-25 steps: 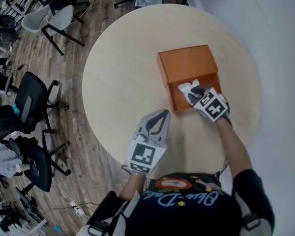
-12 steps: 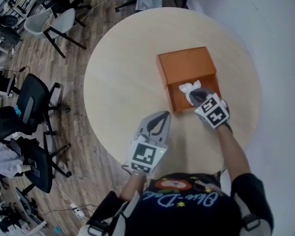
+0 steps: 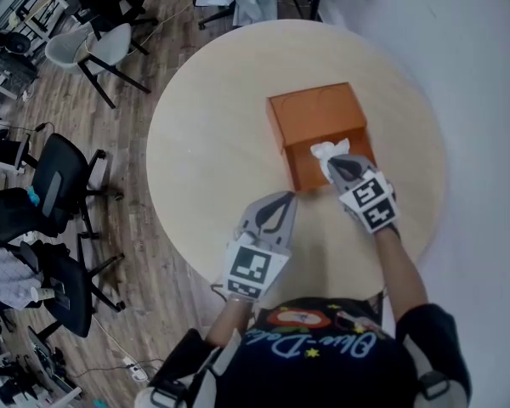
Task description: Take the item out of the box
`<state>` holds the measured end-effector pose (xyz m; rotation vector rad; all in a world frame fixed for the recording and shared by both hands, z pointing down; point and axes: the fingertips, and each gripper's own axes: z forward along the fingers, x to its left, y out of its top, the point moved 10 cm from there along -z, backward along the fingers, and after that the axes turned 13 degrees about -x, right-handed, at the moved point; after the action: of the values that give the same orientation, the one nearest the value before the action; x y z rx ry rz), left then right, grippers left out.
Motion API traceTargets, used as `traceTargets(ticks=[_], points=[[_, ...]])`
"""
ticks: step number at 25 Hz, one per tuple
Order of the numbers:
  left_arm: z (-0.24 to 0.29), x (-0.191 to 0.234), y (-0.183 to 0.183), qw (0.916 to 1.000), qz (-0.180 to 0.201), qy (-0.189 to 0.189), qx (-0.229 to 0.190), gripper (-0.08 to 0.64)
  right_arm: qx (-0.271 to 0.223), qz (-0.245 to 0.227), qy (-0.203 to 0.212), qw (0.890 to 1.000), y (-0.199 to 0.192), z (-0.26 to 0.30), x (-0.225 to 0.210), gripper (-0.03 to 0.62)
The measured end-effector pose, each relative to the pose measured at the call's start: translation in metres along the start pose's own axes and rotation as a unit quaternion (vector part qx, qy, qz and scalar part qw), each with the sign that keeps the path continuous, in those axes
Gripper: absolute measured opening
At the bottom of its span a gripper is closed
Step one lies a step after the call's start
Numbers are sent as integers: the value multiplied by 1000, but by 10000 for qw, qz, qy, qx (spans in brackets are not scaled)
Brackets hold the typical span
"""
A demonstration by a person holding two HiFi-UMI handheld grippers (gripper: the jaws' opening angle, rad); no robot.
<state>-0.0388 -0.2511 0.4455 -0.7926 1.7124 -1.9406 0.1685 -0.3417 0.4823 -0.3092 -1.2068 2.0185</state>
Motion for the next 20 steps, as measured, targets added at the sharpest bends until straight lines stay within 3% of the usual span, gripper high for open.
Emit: traceTargets(ticks=[12,20], points=[[-12,-14,15,9997,60,178,-132,-15,-687,276,-142,9972,9,-41,17,7],[-28,-22,21,9993,152,289,-158,-15,-1388,465,-254,9889,22,-72,30,6]])
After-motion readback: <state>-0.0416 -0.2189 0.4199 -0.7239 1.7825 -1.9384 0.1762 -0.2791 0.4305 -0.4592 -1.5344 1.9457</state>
